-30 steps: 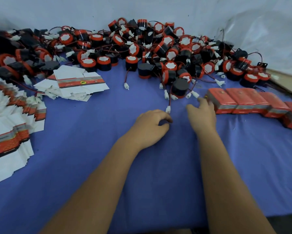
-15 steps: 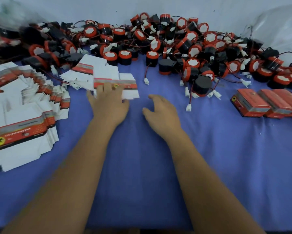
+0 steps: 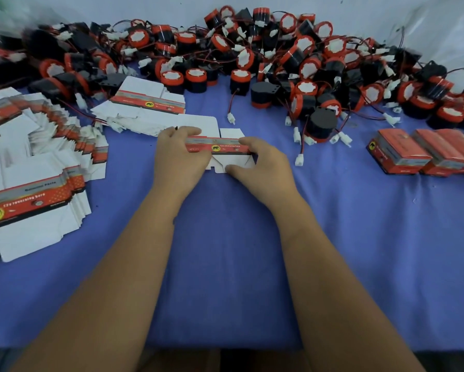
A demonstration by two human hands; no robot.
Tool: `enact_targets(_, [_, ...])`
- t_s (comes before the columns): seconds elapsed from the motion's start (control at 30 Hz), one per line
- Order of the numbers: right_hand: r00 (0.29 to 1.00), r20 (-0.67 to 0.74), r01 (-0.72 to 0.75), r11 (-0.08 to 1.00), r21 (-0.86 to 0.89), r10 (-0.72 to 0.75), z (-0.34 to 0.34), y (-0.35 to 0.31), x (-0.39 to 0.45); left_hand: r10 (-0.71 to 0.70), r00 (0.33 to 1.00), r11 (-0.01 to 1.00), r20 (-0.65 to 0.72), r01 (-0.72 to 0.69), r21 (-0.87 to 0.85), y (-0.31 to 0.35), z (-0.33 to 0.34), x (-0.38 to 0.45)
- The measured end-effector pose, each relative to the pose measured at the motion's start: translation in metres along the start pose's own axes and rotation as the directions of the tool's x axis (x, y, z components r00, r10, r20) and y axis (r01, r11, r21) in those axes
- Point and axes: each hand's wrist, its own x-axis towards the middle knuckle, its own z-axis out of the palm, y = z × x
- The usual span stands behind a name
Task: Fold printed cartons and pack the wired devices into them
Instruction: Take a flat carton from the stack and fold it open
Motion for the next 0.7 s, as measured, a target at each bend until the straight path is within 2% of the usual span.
enact_targets(0.1, [0.996, 0.088, 0.010, 1.000, -0.011, -0.009, -0.003, 0.001, -0.001, 0.010, 0.997, 0.980, 0.074, 0.005, -0.201, -0.002, -0.006, -0.001])
enact_targets(0.17, [0.996, 0.091, 0.003, 1.000, -0.002, -0.003, -0.005, 0.002, -0.002, 0.012, 0.997, 0.958, 0.081, 0.012, -0.288, -0.001, -0.007, -0.001])
enact_targets(0.37, [1.000, -0.004, 0.009, 1.000, 0.022, -0.009, -0.004, -0.001, -0.003, -0.053, 0.996, 0.918, 0.074, 0.078, -0.390, 0.002, -0.008, -0.001])
enact_targets(0.5, [0.998, 0.055, -0.003, 1.000, 0.029, 0.001, -0.007, 0.001, -0.002, -0.125, 0.992, 0.873, 0.030, 0.124, -0.472, 0.006, -0.007, -0.002])
enact_targets(0.6, [0.994, 0.103, -0.047, 0.996, 0.077, 0.039, -0.016, 0.006, -0.001, -0.172, 0.984, 0.841, 0.046, 0.171, -0.513, 0.008, -0.006, -0.001])
enact_targets(0.7, [0.998, 0.070, -0.012, 0.993, 0.118, 0.003, -0.019, 0.005, -0.001, -0.132, 0.988, 0.859, 0.075, 0.152, -0.488, 0.008, -0.004, -0.003])
